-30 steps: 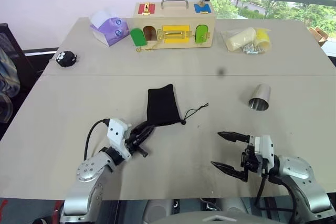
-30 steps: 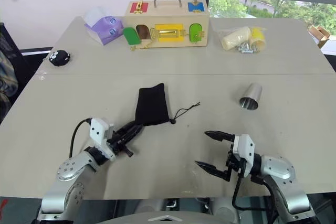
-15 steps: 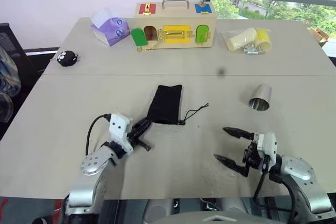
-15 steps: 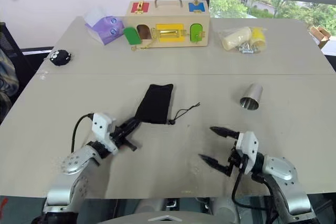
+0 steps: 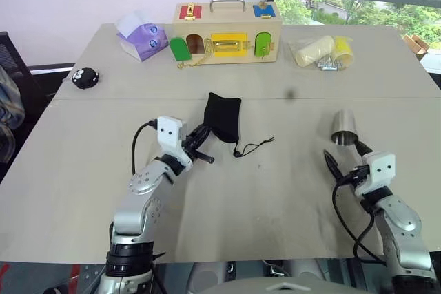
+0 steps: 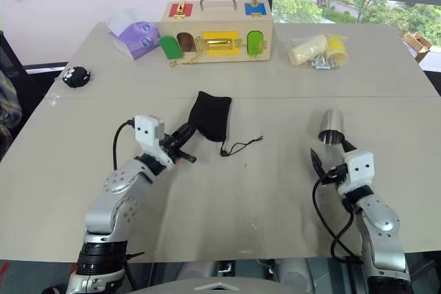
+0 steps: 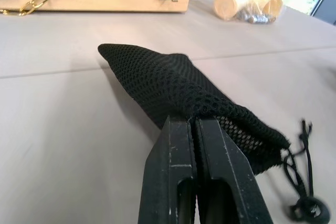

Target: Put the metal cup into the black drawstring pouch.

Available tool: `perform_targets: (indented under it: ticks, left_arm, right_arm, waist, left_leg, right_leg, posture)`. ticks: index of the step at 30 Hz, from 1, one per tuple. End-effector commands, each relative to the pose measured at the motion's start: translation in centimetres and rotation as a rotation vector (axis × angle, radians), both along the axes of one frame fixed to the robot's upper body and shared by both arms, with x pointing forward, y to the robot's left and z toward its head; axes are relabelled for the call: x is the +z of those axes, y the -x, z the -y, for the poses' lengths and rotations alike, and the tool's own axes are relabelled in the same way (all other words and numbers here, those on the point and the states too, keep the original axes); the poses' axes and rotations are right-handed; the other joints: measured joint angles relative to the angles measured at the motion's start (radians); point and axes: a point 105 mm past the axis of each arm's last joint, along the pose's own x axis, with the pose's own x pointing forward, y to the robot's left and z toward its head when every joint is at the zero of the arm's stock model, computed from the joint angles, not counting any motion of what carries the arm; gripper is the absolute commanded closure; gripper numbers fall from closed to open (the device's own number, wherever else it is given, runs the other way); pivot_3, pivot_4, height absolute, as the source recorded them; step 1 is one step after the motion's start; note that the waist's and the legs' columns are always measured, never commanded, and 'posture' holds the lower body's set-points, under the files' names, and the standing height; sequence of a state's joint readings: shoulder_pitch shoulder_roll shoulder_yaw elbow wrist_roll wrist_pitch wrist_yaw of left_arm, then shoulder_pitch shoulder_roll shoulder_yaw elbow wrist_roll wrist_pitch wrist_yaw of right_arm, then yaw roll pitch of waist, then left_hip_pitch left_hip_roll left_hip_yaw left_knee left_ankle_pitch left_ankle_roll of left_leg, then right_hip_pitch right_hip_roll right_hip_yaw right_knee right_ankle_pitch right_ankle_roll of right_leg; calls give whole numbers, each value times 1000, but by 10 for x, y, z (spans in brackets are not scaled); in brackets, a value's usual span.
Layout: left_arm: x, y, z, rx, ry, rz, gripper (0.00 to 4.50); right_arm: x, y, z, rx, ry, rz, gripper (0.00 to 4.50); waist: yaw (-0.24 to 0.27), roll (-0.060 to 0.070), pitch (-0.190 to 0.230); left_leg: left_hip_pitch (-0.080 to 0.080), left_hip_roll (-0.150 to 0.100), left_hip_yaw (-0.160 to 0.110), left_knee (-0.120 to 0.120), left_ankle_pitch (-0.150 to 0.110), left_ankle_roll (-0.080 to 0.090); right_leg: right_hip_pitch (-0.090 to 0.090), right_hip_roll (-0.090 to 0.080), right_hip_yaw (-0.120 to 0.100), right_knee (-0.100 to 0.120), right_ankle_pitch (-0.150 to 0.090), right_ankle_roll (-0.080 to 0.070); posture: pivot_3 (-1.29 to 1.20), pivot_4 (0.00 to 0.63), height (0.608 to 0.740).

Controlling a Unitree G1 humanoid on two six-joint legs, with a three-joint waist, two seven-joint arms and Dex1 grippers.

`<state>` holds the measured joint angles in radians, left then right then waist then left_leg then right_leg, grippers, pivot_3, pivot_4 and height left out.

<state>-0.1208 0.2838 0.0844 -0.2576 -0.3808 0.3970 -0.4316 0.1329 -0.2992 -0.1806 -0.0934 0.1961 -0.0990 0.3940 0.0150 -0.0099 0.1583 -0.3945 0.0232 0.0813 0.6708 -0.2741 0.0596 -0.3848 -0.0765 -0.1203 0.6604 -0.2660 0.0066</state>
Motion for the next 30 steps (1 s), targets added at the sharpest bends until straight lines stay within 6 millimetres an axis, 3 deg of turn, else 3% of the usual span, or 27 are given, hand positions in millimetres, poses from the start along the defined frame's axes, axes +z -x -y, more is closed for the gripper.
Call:
perform_targets:
  ticks: [1,11,14,17,21,22,30]
  left_arm:
    - [18,2,9,-28,9,55,4463]
    - [16,2,8,-21,2,55,4463]
    - [15,2,10,-28,-9,55,4500]
    - [16,1,9,-22,-6,56,4500]
    - [17,-1,10,-19,-2,55,4500]
    - [18,-1,10,-19,-2,55,4500]
    - [18,-5,19,-45,1,46,4500]
  right_arm:
    - [13,-11,15,-125,-47,69,0]
    - [18,-23,19,-162,-93,98,0]
    - [22,-28,14,-154,-104,113,756]
    - [22,-25,8,-137,-92,114,2239]
    - [22,-22,4,-128,-65,120,3794]
    - [22,-21,3,-125,-60,122,4450]
    - [25,-24,0,-126,-26,133,4482]
  waist:
    - [-1,0,0]
    - [-1,0,0]
    - [-2,0,0]
    - [-1,0,0]
    - [0,0,0]
    - [-1,0,0]
    - [-1,0,0]
  left_leg:
    - [0,0,0,0,0,0]
    - [0,0,0,0,1,-1]
    - [0,0,1,0,1,-1]
    - [1,0,0,0,1,-1]
    - [0,0,0,0,1,-1]
    - [0,0,0,0,1,-1]
    - [1,0,0,0,1,-2]
  right_leg:
    - [0,0,0,0,0,0]
    - [0,1,1,0,0,0]
    - [0,1,2,0,0,0]
    - [0,2,2,1,0,0]
    - [0,2,2,0,0,0]
    - [0,2,2,0,0,0]
    - [0,3,3,1,0,0]
  posture:
    - [0,150,740]
    - [0,150,740]
    - [0,150,740]
    - [0,150,740]
    - [0,150,740]
    - [0,150,740]
    - [0,150,740]
